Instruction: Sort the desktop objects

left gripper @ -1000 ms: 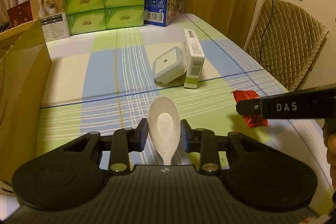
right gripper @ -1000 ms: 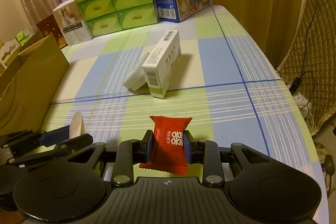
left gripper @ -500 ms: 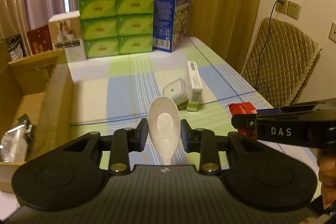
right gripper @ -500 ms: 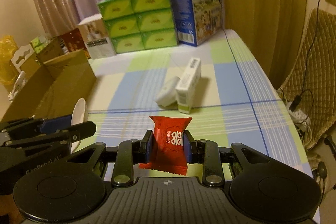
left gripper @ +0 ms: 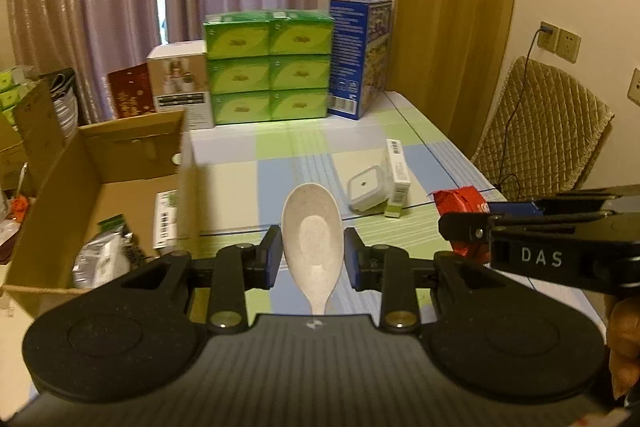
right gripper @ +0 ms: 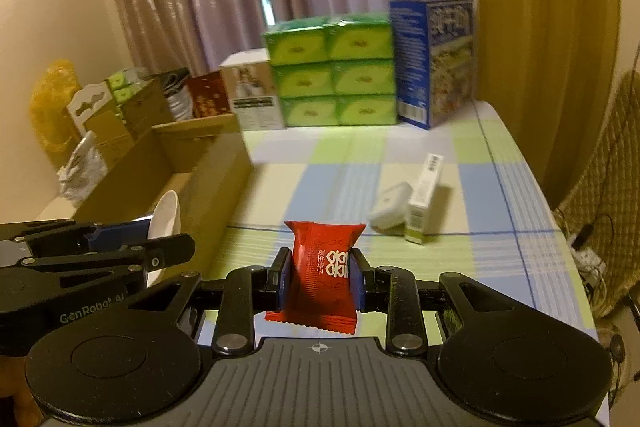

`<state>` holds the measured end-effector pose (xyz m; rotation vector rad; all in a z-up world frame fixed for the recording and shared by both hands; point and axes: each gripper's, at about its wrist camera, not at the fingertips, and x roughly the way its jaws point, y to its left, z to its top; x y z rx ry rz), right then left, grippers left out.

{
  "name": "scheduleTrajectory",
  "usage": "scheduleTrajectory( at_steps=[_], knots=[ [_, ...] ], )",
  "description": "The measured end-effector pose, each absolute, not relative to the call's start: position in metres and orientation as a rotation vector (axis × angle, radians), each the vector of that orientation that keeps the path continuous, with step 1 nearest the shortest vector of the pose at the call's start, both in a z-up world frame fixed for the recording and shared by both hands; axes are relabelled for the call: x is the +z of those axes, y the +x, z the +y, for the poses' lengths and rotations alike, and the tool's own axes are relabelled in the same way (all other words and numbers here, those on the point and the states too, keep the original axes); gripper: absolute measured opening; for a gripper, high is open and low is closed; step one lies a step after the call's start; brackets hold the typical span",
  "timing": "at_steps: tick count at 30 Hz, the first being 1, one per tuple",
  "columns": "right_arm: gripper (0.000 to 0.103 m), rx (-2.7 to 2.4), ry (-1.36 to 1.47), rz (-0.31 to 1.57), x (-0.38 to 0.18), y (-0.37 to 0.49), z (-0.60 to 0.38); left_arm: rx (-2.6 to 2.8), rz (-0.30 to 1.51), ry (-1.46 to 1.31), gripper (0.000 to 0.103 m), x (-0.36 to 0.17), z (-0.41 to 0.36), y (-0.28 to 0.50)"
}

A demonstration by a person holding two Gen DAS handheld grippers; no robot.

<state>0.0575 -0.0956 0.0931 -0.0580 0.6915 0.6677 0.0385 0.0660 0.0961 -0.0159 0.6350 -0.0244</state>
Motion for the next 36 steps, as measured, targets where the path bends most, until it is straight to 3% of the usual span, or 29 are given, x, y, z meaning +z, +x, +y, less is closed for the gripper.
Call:
scheduleTrajectory(
  at_steps=[20,36],
  knots=[
    [0.027,0.872,-0.122,0.684,0.098,0.019,0.008,0.142,0.647,-0.029,0.027,0.122,0.175,-0.017],
    [0.027,0.955,-0.142,0.7,0.093,0.043,0.089,0.192,0.682,-0.091,0.027,0.125,0.26,0.02]
  ],
)
